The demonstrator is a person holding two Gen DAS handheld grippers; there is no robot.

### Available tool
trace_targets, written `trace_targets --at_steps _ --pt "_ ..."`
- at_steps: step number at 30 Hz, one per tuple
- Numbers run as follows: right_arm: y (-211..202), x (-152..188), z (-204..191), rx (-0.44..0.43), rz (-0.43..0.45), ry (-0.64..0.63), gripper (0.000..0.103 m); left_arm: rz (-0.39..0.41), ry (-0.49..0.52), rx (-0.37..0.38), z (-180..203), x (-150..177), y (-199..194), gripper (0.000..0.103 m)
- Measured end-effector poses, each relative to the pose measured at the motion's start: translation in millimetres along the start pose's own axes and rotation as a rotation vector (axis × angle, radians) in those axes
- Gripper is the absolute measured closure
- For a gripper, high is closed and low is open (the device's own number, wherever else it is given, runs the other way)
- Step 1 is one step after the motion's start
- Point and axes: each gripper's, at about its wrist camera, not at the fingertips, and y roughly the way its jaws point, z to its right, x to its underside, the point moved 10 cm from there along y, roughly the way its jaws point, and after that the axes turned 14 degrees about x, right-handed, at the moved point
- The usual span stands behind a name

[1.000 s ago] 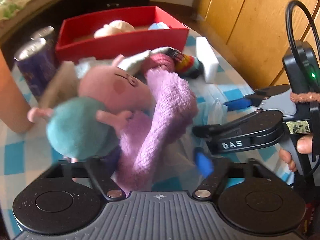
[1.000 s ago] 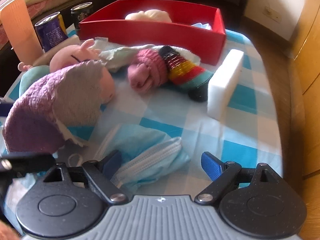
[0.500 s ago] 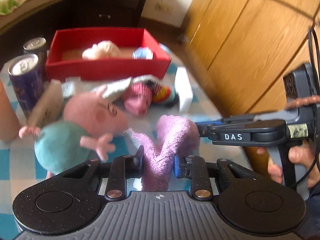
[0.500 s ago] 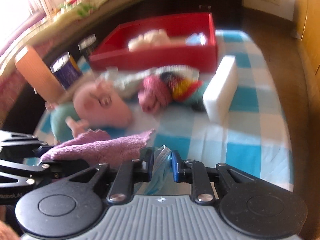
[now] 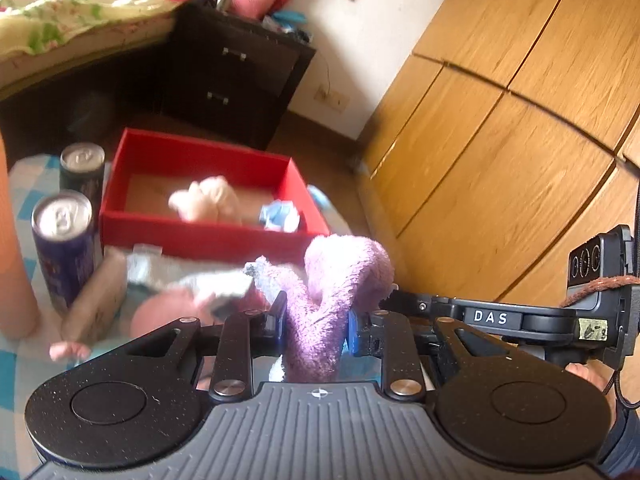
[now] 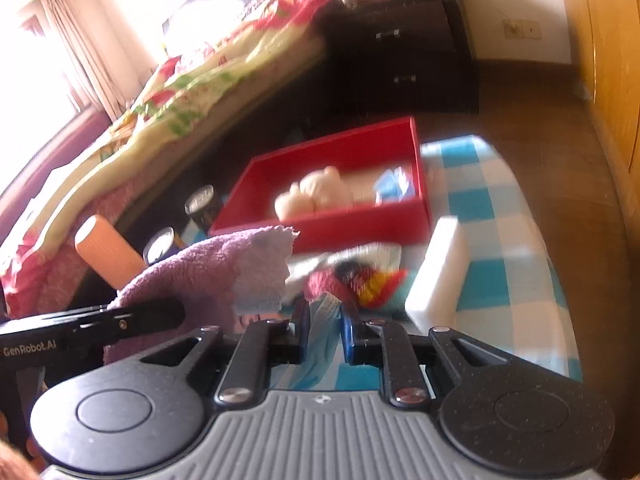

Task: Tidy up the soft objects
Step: 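Carry the purple towel in the left tool while the right tool carries the blue cloth to the box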

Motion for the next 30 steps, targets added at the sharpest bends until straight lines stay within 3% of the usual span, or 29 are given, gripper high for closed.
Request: trace_targets --at_steps 9,30 --pt "-4.9 -57.2 -3.1 0.003 0.118 0.050 0.103 0.097 0.012 -0.002 -5.3 -46.8 9.3 0.076" --pt "70.5 -149.8 -9.1 0.057 0.202 0.051 0.103 0.137 0.043 -0.107 -59.1 -115.9 72.4 0.076"
